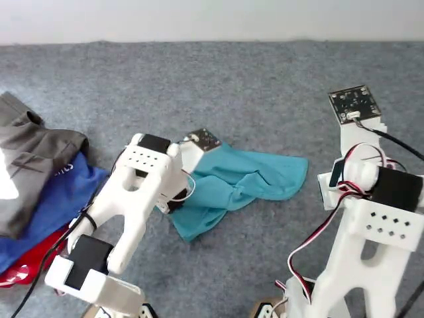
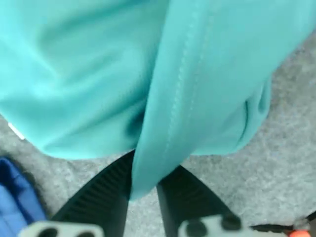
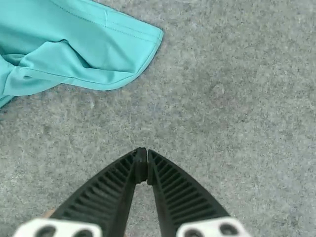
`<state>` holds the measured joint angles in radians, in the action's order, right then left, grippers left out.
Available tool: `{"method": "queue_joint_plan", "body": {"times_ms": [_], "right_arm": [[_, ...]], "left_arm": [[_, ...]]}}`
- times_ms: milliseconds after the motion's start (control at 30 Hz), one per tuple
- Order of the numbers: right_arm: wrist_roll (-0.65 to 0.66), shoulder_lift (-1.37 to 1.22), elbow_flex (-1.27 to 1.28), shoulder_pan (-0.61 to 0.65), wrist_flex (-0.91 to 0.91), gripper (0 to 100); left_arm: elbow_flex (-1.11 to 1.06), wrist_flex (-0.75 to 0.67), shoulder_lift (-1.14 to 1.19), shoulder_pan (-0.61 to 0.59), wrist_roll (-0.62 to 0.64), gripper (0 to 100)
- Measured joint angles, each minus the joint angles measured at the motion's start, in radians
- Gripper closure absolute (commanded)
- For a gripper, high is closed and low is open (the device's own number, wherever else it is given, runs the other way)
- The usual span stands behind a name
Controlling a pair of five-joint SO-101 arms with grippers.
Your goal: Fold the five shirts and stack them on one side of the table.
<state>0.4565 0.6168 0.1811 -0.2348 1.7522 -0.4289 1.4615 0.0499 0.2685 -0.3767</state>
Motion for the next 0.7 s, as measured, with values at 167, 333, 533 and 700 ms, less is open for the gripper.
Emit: {"method": "queue_joint_plan", "body": {"times_ms": [167,333,533,700], "right_arm": [[0.000,0.000,0.000,0.000,0.000,98.8],[0.000,0.000,0.000,0.000,0.000,98.8],[0.000,0.002,0.051,0.000,0.000,98.8],[0.000,0.002,0.078,0.000,0.000,98.8]], "left_arm": [[-0.040,-0.078,0.095,0.000,-0.011,91],[-0.038,-0.078,0.118,0.000,-0.011,91],[0.006,-0.009,0.118,0.000,-0.011,91],[0.061,0.035,0.118,-0.008,-0.011,91]]}}
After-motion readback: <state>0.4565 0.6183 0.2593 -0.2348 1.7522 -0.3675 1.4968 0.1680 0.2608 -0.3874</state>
